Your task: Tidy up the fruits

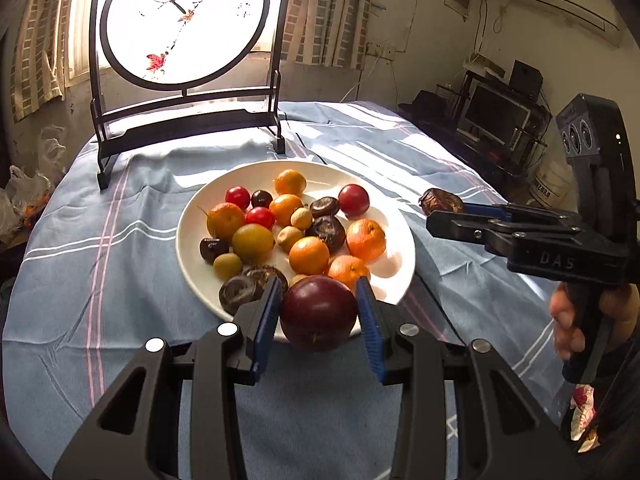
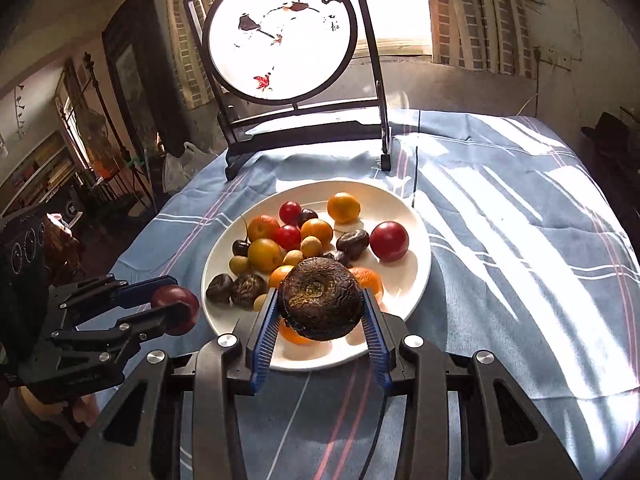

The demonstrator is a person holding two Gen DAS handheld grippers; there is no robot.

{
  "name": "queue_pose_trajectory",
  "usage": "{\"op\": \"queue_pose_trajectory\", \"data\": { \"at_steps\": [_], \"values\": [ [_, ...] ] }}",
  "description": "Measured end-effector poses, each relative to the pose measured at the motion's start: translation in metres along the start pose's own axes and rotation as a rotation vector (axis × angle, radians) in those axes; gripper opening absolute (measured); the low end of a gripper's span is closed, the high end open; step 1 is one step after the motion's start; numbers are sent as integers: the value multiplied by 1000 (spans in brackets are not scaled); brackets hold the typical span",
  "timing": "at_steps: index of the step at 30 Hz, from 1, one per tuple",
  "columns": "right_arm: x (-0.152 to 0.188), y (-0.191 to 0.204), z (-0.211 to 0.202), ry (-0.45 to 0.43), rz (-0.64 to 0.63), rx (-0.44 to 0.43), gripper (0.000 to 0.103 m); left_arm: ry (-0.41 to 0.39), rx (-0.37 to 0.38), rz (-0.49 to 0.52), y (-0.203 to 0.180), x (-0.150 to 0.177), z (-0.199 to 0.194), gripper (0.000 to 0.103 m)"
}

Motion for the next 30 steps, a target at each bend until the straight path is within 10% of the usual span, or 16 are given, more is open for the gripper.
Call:
{"op": "queue_pose_trajectory", "data": {
  "at_steps": [6, 10, 21, 30],
  "values": [
    [-31, -5, 50, 17, 30, 4, 43, 34, -36, -70, 23, -28, 52, 41],
    [-31, -12, 55, -17, 60, 28, 60, 26, -90, -145, 44, -29, 64, 80],
    [68, 1, -54, -110, 49, 9, 99, -44, -157, -32, -1, 43, -34, 98],
    [129, 19, -126, -166, -14, 88, 99, -93, -165, -188, -16, 104, -119, 98]
  ]
}}
Point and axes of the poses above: each gripper's, at about its wrist camera, not at the fingertips, and z roughly the way its jaws point, y to its left, x to its underside, the point moved 4 cm from there along z, roughly the way its jaws point, and after that the axes turned 2 degrees about x, right-handed, at the moved point
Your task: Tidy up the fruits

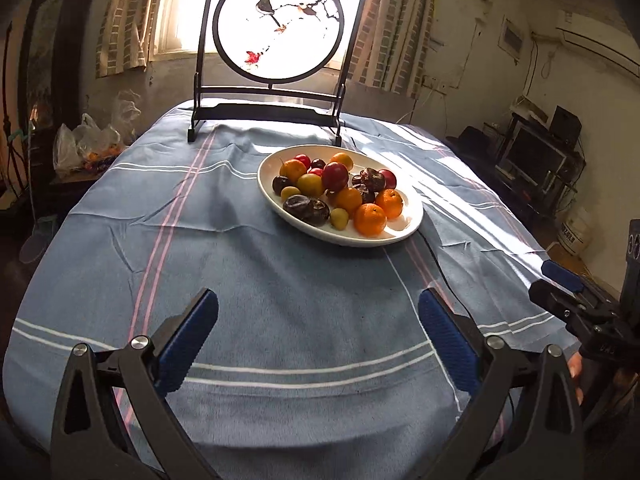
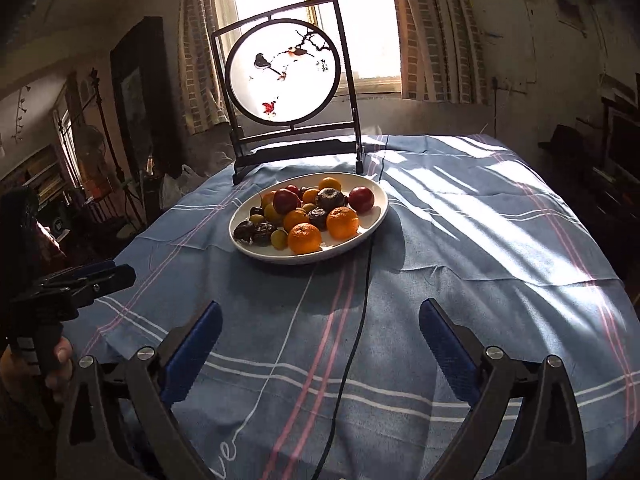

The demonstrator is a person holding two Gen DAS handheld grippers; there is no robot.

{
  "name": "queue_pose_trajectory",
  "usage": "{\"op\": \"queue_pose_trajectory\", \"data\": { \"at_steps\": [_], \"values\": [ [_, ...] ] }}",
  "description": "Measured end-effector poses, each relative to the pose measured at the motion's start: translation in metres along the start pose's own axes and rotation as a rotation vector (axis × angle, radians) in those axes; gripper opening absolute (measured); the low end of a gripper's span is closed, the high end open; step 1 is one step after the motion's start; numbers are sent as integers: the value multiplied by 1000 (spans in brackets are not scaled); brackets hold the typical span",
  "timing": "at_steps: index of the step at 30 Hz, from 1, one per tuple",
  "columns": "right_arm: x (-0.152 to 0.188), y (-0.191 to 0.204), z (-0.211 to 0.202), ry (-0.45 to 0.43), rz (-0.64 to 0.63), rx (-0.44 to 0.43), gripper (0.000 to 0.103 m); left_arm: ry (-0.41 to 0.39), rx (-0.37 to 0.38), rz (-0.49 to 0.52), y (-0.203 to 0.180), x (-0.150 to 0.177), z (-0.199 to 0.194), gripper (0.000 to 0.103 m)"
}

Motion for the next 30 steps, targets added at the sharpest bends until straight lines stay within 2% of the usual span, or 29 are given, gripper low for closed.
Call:
{"op": "queue_pose_trajectory", "data": {
  "at_steps": [3, 6, 8, 11, 16, 21, 25, 30],
  "values": [
    [6, 3, -17, -13, -19, 12, 99, -29, -57, 6, 0, 9, -22, 98],
    [12, 4, -31, -24, -22, 21, 99, -83, -145, 41, -1, 14, -41, 98],
    [17, 2, -39, -17, -19, 23, 99, -88, -189, 62, -3, 17, -49, 98],
    [23, 0, -54, -32, -19, 31, 99, -86, -176, 64, -4, 21, -61, 98],
    [28, -5, -84, -75, -27, 77, 99, -111, -227, 81, -8, 25, -78, 98],
    [26, -9, -106, -115, -17, 102, 99, -118, -225, 73, -11, 28, -87, 98],
    [27, -11, -113, -123, -17, 113, 99, -111, -244, 80, -12, 29, -90, 98],
    [30, -14, -110, -116, 7, 103, 99, -104, -226, 74, -10, 31, -92, 98]
  ]
}}
Point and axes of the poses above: each gripper's, at about its wrist camera, not at the fingertips, and z roughly the way its jaws point, y to its left, x to its underside, the point moved 4 cm from there along z, roughly the way its jaws point, and after that the axes turned 2 degrees about x, right-handed, at the moved point
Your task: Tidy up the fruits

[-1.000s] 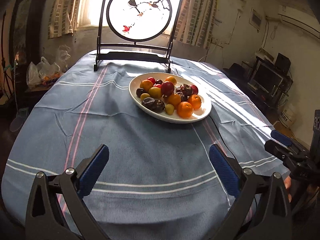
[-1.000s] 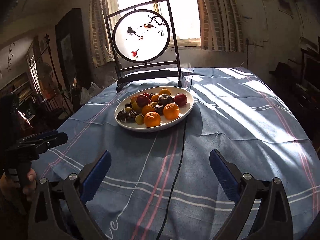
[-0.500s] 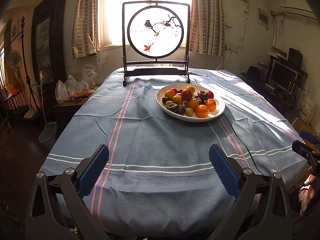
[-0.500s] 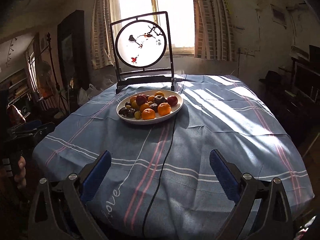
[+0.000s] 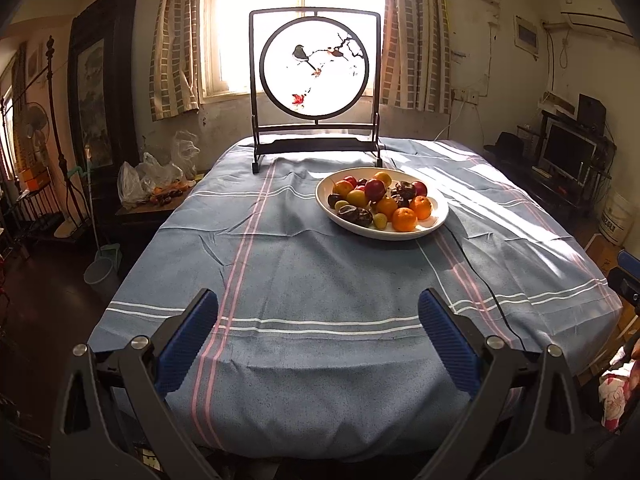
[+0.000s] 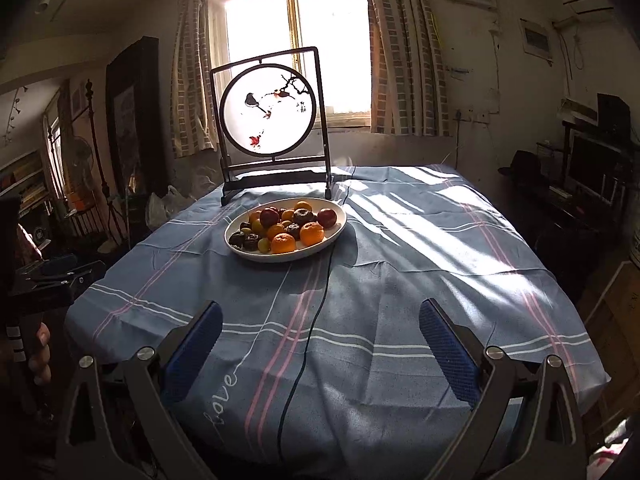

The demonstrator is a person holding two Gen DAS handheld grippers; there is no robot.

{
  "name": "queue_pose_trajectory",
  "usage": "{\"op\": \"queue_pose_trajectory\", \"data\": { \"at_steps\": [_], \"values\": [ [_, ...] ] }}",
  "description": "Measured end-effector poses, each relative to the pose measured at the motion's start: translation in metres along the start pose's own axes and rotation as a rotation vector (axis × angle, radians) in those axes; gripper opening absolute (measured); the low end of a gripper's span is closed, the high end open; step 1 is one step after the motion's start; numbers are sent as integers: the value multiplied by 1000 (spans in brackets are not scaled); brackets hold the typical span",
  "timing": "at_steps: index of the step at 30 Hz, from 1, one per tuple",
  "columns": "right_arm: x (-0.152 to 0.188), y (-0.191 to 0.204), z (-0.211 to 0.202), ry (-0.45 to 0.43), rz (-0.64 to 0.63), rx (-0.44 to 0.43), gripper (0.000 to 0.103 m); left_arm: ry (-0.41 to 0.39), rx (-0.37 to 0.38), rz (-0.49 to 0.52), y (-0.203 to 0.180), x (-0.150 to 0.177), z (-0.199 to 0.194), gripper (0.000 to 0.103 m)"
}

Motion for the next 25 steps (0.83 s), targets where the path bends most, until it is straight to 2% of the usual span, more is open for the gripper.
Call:
{"op": "queue_pose_trajectory", "data": {
  "at_steps": [11, 16, 22, 25],
  "values": [
    [10, 7, 5, 26, -8, -9, 99, 5, -34, 0, 1, 3, 5, 98],
    [11, 6, 5, 27, -5, -8, 99, -4, -17, 7, 0, 1, 3, 98],
    [12, 6, 4, 25, -5, -9, 99, 30, 10, 14, -5, 5, 6, 98],
    [13, 6, 4, 27, -5, -8, 99, 27, -2, 18, -4, 6, 7, 98]
  ]
}}
Point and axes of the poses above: each gripper's, at about its wrist camera, not at the fingertips, and z roughly the way its jaws point, y to its left, x to its underside, the point moved 4 cm from there along z, roughly the way its jaws point, and after that the axes turned 2 degrees about x, right-handed, at the moved point
